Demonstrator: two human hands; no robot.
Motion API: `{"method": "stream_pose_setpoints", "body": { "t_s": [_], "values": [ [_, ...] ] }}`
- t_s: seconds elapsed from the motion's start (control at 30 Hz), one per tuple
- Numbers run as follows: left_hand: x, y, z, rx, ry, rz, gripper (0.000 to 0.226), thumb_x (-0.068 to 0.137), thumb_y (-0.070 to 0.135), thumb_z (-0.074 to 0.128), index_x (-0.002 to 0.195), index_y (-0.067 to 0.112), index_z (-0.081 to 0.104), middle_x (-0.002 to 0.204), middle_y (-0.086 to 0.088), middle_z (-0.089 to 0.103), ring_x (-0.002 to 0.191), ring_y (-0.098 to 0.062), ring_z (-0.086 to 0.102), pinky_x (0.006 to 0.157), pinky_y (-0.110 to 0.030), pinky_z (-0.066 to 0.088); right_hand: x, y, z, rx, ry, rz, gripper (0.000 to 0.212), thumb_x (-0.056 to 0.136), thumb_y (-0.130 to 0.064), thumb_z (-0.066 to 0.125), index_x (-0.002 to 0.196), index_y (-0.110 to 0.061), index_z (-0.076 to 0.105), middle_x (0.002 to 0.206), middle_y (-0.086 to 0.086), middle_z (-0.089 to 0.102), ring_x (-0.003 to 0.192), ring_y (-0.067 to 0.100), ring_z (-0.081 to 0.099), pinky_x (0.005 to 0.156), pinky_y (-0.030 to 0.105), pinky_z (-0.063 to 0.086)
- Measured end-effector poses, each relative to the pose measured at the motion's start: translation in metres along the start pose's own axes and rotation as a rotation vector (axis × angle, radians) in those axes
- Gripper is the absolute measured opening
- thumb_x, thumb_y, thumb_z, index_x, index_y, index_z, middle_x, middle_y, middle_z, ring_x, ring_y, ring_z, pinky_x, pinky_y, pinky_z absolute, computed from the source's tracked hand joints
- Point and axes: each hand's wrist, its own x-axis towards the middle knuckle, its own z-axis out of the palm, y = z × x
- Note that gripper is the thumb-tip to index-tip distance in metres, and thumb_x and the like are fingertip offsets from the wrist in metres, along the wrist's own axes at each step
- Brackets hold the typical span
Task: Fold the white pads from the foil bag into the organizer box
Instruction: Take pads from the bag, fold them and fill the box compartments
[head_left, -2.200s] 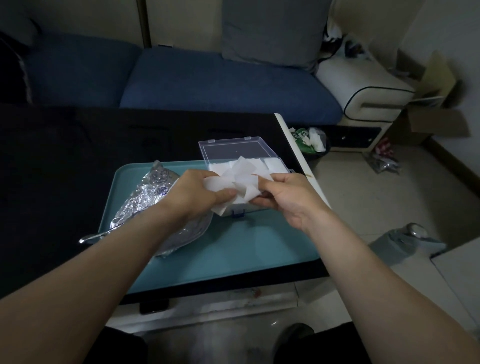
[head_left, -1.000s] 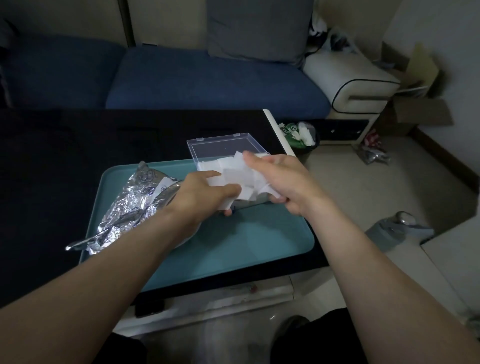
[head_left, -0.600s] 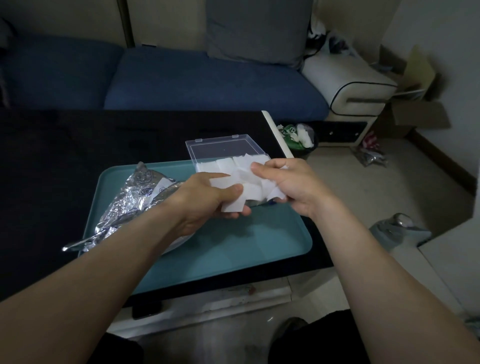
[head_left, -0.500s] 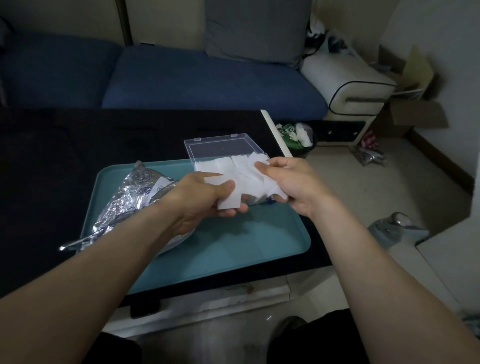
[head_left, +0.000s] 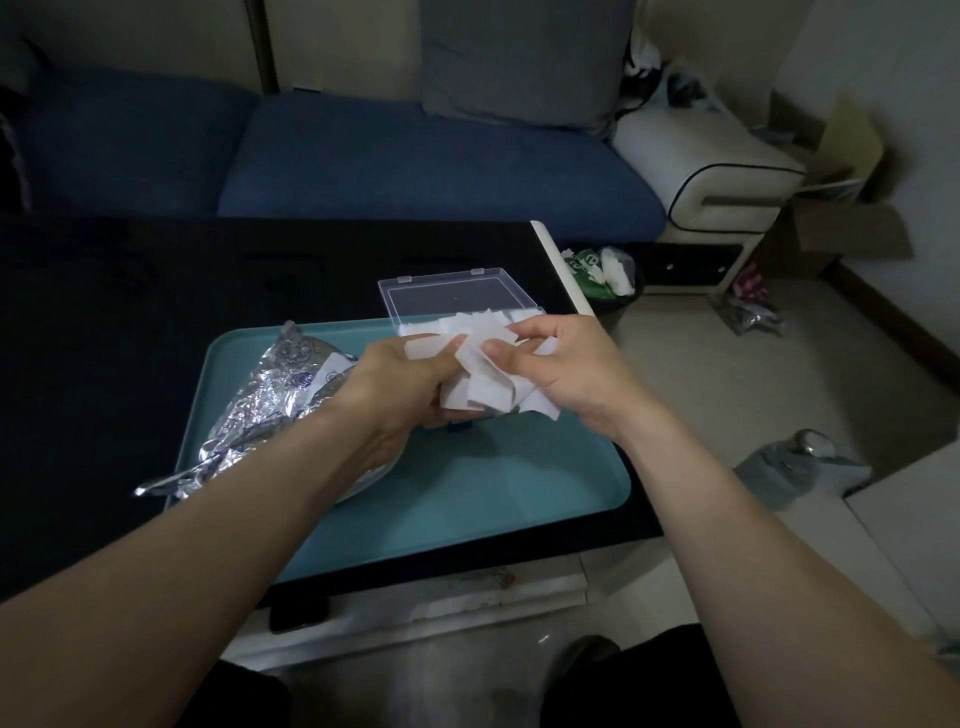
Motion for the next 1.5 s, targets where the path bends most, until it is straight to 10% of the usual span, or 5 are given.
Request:
{"method": "stream_pose_setpoints", "body": {
  "t_s": [0.23, 0.47, 0.87, 1.2, 1.5],
  "values": [
    [-0.004, 0.0, -0.006, 0.167, 0.003, 0.089, 0.008, 0.093, 0.002, 0.062, 0.097, -0.003, 0.067, 0.075, -0.013, 0.074, 0.062, -0.025, 0.071, 0.052, -0.03, 0.059, -0.003, -0.005, 0.003, 0.209, -0.101, 0.052, 0.023, 0.083, -0.017, 0.08, 0.101, -0.003, 0.075, 0.094, 0.018, 0.075, 0.084, 0.024, 0.069, 0.089, 0.047, 0.056],
    [-0.007, 0.007, -0.004, 0.018, -0.274, -0.001, 0.025, 0.105, 0.01, 0.039, 0.101, -0.004, 0.06, 0.079, -0.019, 0.073, 0.069, -0.023, 0.073, 0.058, -0.023, 0.058, -0.004, -0.014, 0.005, 0.445, 0.031, 0.175, 0.007, 0.092, -0.012, 0.07, 0.095, -0.006, 0.072, 0.075, 0.007, 0.071, 0.051, 0.012, 0.063, 0.037, 0.02, 0.04],
    [0.003, 0.001, -0.008, 0.188, -0.131, 0.118, 0.019, 0.093, 0.003, 0.061, 0.104, -0.012, 0.063, 0.072, -0.017, 0.064, 0.052, -0.018, 0.059, 0.047, -0.023, 0.05, -0.004, -0.007, -0.006, 0.497, -0.007, 0.286, 0.011, 0.095, -0.013, 0.066, 0.086, -0.007, 0.07, 0.063, 0.002, 0.067, 0.041, 0.008, 0.051, 0.031, 0.018, 0.027],
    [0.0, 0.002, 0.0, 0.093, -0.217, 0.089, 0.021, 0.1, 0.005, 0.049, 0.095, -0.001, 0.068, 0.081, -0.013, 0.072, 0.067, -0.019, 0.068, 0.058, -0.026, 0.057, -0.003, -0.002, -0.002, 0.193, 0.019, 0.197, 0.008, 0.091, -0.022, 0.073, 0.087, -0.016, 0.073, 0.079, 0.007, 0.074, 0.069, 0.023, 0.065, 0.062, 0.037, 0.047],
    [0.002, 0.005, -0.01, 0.318, -0.122, 0.032, 0.017, 0.09, -0.005, 0.05, 0.097, -0.013, 0.064, 0.069, -0.021, 0.065, 0.048, -0.021, 0.056, 0.039, -0.023, 0.038, -0.001, -0.001, -0.014, -0.259, -0.066, -0.272, 0.036, 0.076, -0.03, 0.086, 0.106, -0.039, 0.068, 0.078, -0.003, 0.062, 0.07, 0.009, 0.059, 0.075, 0.035, 0.053]
  ]
}}
